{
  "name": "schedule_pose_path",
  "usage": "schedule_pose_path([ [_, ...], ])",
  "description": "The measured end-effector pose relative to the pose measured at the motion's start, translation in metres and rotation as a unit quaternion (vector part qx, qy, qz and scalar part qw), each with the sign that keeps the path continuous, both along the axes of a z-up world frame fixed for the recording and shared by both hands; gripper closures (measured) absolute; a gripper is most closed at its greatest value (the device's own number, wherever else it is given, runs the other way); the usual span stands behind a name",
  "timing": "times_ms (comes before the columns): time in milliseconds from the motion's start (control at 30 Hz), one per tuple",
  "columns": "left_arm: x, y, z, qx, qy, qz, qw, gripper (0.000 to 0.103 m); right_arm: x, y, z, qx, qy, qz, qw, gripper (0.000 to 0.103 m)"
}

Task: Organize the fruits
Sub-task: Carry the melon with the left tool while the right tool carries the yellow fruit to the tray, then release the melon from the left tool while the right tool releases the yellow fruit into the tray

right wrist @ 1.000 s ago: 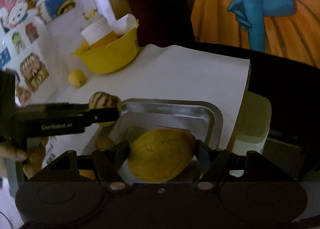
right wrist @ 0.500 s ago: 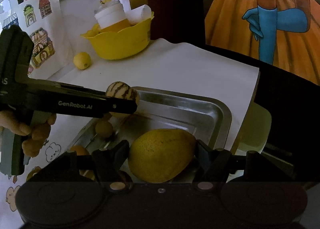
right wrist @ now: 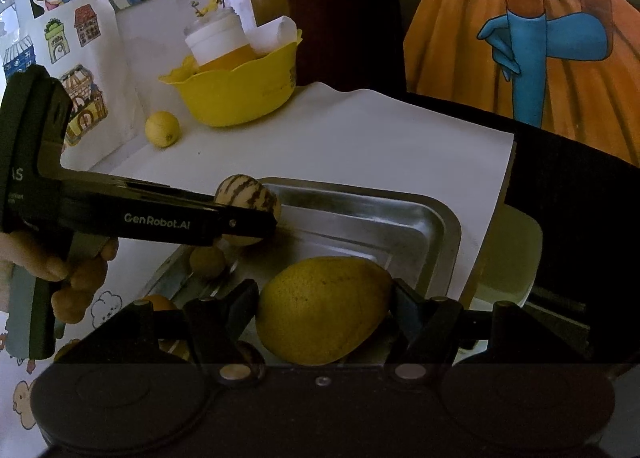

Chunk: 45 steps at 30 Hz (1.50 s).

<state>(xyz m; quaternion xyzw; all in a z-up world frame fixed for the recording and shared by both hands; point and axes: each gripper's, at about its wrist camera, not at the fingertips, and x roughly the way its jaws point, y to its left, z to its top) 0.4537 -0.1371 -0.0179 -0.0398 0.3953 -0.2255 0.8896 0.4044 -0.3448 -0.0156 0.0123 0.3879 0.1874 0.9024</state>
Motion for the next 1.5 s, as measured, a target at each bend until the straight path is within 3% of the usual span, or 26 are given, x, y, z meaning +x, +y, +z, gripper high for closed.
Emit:
schedule_pose_path([
  [367,0.0,0.001,0.0,0.005,0.001,-0.004,1.0,0.052,-0.005,0.0,-0.002,0.0,-0.011,-0.005,1.0,0.03],
  [833,-0.01,0.01,0.014,-0.012,0.01,0.023,0.9996,0.046,-0.014,-0.014,0.008,0.045,-0.007,-0.033,0.998,0.029],
  [1033,-0.026,0.018,0.037,-0.024,-0.005,0.041,0.9989,0.034,-0.032,-0.016,0.032,0.049,-0.028,-0.034,0.998,0.021],
  [1300,-0.07,0.031,0.071,-0.031,-0.037,0.071,0.9963,0.003,-0.073,-0.012,0.066,0.053,-0.076,-0.035,0.995,0.003],
  [1500,-0.109,0.037,0.085,-0.033,-0.049,0.093,0.9939,0.001,-0.109,-0.014,0.083,0.054,-0.103,-0.047,0.992,0.001],
])
